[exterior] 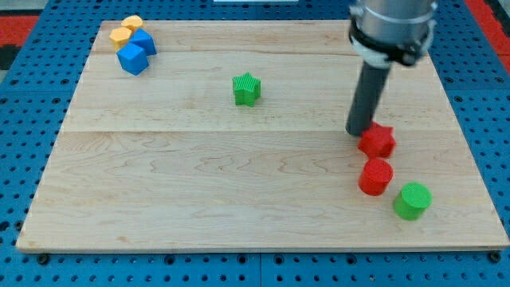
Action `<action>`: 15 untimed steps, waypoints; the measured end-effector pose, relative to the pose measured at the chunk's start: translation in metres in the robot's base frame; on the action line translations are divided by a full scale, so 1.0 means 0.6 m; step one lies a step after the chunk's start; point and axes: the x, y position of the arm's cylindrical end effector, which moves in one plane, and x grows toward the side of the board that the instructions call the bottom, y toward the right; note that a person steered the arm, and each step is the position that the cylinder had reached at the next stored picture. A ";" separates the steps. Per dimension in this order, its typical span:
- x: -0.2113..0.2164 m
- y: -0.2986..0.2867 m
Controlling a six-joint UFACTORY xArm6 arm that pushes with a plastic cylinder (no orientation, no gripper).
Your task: Push the green star into group of the blocks
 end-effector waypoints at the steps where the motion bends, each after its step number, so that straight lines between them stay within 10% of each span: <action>1: 0.036 0.007; 3: -0.078 0.033; 5: 0.028 0.104; 7: -0.026 0.092; 10: -0.257 -0.246; 12: -0.098 -0.217; 13: -0.196 -0.340; 15: -0.066 -0.321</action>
